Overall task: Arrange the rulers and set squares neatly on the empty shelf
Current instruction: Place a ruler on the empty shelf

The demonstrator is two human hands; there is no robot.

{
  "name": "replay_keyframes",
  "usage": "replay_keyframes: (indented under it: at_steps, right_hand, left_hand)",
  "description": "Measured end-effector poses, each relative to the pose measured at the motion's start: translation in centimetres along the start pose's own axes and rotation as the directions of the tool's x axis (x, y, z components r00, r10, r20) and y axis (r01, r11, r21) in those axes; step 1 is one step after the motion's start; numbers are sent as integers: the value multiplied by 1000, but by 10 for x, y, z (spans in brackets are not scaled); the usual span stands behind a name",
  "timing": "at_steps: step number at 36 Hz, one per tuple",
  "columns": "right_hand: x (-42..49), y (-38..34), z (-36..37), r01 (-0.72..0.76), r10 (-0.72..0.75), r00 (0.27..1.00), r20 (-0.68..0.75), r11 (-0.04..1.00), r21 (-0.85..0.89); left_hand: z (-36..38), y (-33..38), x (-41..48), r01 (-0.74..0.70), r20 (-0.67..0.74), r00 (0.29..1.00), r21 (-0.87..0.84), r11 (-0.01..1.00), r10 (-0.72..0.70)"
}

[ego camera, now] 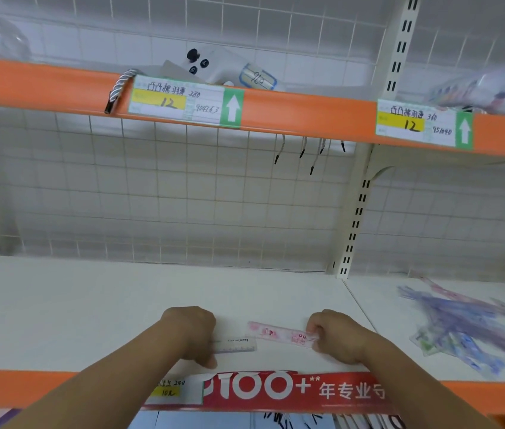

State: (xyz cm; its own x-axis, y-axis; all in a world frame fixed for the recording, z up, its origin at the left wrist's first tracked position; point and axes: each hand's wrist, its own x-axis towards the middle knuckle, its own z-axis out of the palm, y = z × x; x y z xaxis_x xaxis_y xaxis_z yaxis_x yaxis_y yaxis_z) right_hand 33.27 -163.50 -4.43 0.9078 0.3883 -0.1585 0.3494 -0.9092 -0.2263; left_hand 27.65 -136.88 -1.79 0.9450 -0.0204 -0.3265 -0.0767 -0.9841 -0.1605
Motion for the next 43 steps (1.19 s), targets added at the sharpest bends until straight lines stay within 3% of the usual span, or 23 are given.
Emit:
replay_keyframes:
  at_steps: [19,28,36,43]
  right_hand:
    - [17,0,8,92,-92,996,10,995,34]
    - [48,-24,8,72,-66,990,-129,996,43]
    - [81,-35,9,66,-96,975,-198,985,-157]
    - [90,-38,15,64,-87,969,-233,992,-105]
  left_hand:
    - [-7,6,-3,-23,40,999,30,999,22]
    - [-8,7,-4,-22,57,998,20,1000,21]
    - [-6,7,-4,-19,52,998,27,999,17]
    - [-10,7,-4,-38,67,997,49,998,35]
